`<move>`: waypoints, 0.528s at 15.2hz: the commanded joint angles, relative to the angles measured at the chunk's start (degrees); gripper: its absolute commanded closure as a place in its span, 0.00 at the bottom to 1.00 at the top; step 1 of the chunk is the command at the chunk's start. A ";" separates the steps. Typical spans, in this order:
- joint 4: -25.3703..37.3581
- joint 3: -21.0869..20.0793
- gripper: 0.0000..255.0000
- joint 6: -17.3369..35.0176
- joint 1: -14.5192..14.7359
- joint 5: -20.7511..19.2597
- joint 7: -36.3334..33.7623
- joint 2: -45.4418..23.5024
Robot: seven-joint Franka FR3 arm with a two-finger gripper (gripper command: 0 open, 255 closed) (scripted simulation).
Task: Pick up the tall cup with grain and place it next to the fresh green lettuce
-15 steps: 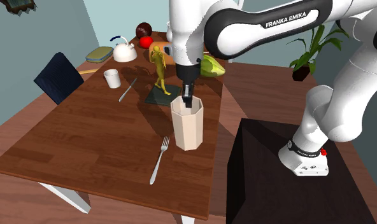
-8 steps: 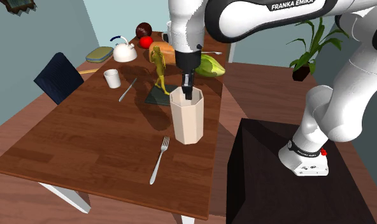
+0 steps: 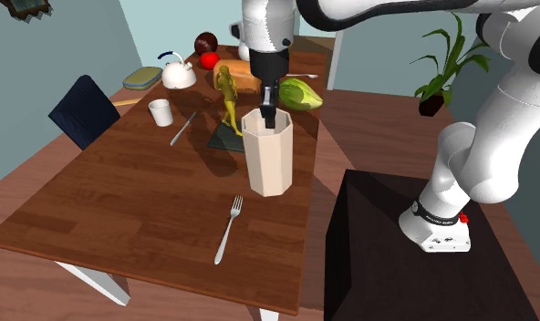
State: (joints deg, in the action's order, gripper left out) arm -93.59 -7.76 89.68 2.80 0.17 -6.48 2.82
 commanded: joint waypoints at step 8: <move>2.76 2.86 1.00 -3.34 -2.61 -0.19 5.48 0.63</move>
State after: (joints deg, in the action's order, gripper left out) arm -90.25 -5.56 86.05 0.78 -0.01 -2.34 3.08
